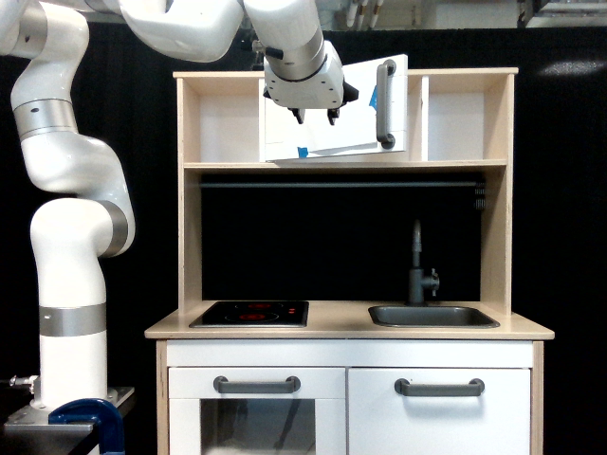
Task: Open the oven door
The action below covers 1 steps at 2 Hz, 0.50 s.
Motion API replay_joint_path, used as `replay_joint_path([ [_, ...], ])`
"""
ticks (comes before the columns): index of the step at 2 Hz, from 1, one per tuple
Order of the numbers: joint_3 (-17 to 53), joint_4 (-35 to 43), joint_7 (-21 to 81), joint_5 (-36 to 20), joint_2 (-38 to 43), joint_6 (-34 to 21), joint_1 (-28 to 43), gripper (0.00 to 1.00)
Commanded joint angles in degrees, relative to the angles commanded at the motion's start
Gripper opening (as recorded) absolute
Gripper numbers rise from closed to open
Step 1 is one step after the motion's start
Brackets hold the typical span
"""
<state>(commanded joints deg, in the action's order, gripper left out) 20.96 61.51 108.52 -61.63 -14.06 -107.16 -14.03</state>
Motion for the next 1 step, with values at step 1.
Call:
replay_joint_path([
  [1,1.8,1.5,-0.1,0.5,0.6,-1.6,0.3,1.0],
])
